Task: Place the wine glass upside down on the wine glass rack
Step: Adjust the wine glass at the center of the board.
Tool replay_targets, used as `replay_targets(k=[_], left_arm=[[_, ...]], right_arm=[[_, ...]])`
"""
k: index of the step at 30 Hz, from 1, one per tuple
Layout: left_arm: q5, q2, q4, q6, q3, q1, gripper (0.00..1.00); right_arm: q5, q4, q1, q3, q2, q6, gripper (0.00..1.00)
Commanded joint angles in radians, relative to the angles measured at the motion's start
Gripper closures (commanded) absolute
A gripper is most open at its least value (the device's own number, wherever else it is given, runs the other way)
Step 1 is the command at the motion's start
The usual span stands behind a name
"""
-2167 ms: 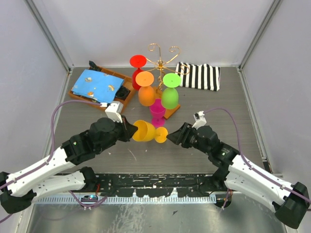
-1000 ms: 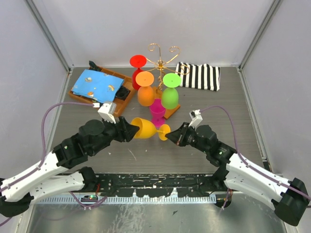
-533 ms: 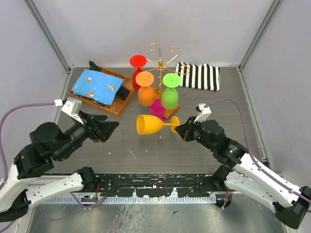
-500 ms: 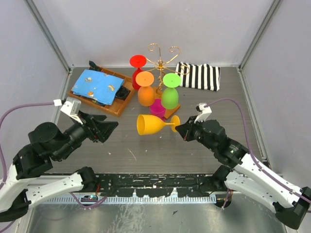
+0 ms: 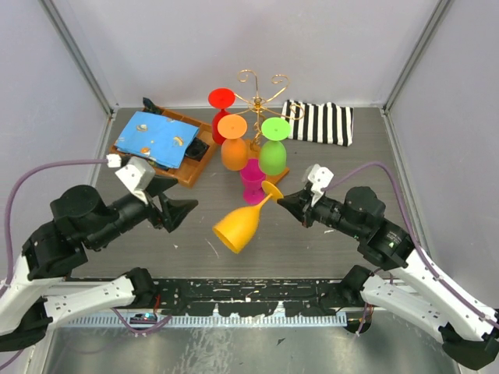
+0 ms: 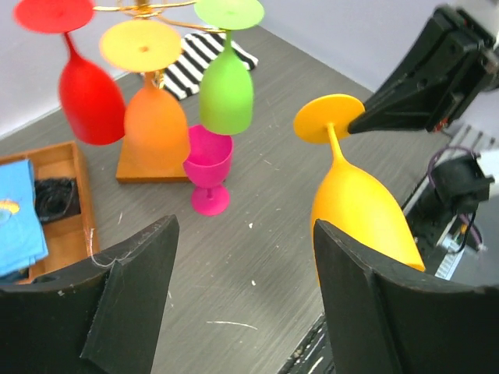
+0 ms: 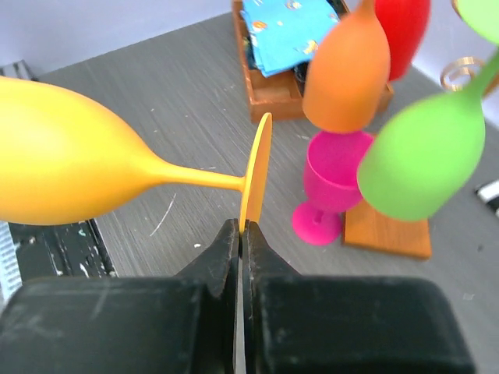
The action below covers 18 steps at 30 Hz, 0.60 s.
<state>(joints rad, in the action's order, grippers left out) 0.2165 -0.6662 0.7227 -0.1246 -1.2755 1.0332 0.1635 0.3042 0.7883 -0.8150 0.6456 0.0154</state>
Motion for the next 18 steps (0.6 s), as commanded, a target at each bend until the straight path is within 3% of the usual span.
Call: replay_targets(k=[1, 10, 18], left_arm=[[-0.192, -0.016, -0.131, 0.192, 0.050, 0.005, 0.25], [-0.397, 0.007, -0.347, 0.478, 0.189, 0.004, 0.21], [-0.671, -0.068, -0.292, 0.648, 0.183, 0.004, 0.32]], right_arm=[[0.197, -0.029, -0.001, -0.071, 0.006, 0.306, 0.99], [0.466, 0.048, 0.000, -0.101, -0.014, 0.782, 1.00], [0.576, 0.090, -0.001, -0.138, 0.012, 0.923, 1.00]])
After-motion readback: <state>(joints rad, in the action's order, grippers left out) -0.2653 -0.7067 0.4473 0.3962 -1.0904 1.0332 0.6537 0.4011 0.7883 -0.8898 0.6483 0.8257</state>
